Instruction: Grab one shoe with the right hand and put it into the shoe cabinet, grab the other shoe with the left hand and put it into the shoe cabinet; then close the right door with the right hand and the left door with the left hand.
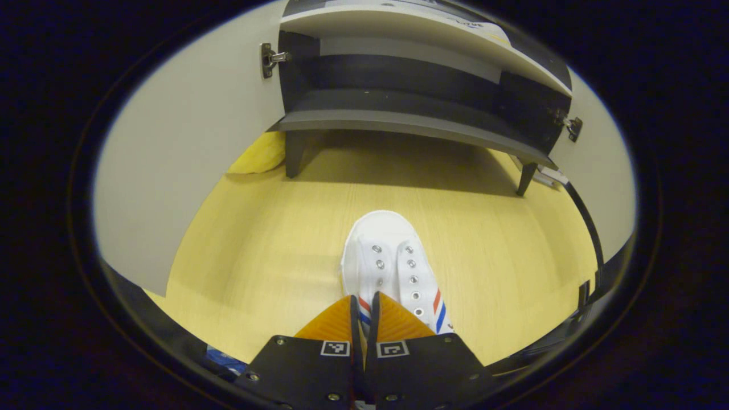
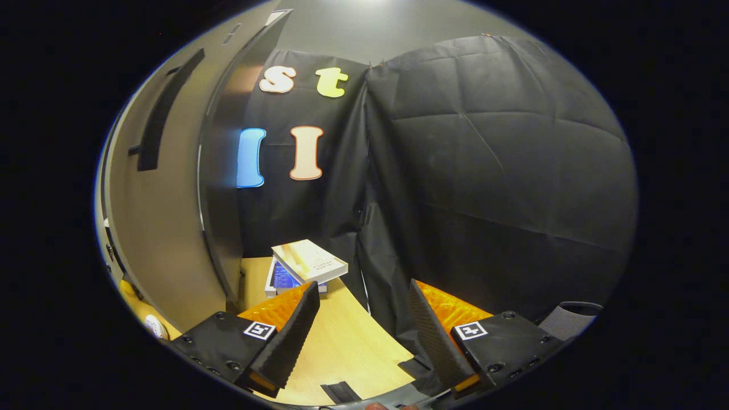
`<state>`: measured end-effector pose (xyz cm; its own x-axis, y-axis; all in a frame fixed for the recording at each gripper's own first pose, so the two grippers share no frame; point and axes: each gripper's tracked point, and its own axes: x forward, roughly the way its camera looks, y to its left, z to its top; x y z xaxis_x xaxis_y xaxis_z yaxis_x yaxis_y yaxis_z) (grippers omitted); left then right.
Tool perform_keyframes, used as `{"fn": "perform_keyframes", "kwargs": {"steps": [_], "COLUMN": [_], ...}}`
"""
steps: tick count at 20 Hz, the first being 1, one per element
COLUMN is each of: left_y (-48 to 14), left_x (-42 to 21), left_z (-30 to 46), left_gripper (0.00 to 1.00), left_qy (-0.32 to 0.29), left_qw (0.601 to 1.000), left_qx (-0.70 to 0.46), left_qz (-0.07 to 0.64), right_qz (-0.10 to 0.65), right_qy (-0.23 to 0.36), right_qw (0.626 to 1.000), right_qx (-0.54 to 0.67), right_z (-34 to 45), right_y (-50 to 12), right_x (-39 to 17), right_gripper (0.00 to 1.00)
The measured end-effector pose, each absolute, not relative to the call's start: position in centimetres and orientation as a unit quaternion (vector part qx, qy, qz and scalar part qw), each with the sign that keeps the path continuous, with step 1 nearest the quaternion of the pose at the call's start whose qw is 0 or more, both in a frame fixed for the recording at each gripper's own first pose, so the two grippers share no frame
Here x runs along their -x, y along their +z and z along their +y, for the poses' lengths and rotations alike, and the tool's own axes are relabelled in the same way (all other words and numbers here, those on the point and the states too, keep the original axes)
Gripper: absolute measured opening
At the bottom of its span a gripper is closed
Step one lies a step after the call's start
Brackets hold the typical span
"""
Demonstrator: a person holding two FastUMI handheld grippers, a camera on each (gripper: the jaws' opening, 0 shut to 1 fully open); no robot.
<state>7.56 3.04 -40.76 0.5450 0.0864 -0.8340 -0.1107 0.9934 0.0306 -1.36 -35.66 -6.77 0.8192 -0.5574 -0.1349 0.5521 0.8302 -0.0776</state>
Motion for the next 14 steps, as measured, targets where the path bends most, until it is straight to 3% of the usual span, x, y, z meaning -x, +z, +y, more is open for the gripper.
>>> {"fn": "perform_keyframes", "kwargs": {"steps": [14], "left_y": [-28.7], "left_x": [-11.1], "left_z": [6.1], "left_gripper": [0.0], "left_qy": [0.046], "left_qw": [0.95], "left_qx": [0.045], "left_qz": [0.304], "right_qz": [0.049], "right_qy": [-0.267], "right_qw": [0.962], "right_qx": [0.03], "right_z": [-39.1], "right_y": [-6.6], "right_x": [-3.7], "right_gripper": [0.98]}}
